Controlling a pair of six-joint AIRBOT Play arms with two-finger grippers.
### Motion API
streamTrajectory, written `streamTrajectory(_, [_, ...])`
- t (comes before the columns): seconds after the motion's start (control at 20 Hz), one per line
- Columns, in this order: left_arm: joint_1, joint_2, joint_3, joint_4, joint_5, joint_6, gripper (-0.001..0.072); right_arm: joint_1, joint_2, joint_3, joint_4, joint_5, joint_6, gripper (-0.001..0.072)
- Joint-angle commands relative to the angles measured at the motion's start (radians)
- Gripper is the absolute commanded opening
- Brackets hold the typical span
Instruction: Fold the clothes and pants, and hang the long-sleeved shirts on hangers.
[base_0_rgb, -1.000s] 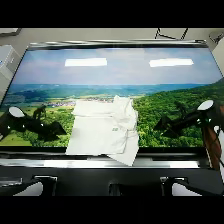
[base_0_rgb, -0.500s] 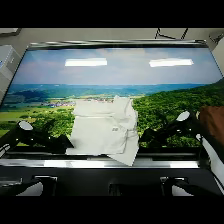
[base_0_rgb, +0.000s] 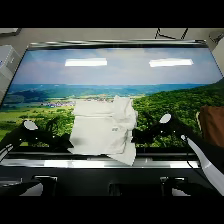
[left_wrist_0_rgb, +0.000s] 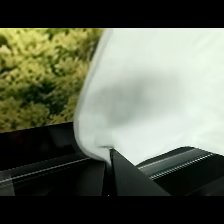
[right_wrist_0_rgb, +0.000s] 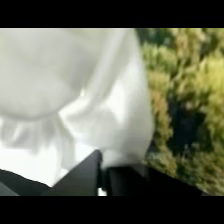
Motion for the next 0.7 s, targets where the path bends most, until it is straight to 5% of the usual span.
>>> streamTrajectory(0.0, [0.005,0.072,0.087,-0.006,-0.006,0.011,0.0022,0.025,0.005,0.068,0.008,-0.018,-0.049,0.004])
streamTrajectory(0.2, [0.056,0.246,0.461,-0.048,0.079,0.01,0.0023,-0.098,0.148,0.435,-0.244,0.097,-0.006,0.004])
streamTrajectory(0.45, [0.084,0.406,1.029,-0.086,0.358,-0.026,0.0023,-0.326,0.415,0.961,-0.317,-0.109,0.051,0.0041])
streamTrajectory(0.65, [0.047,0.514,1.145,-0.104,0.463,-0.11,0.0023,-0.346,0.624,1.046,-0.316,-0.227,0.04,0.0042])
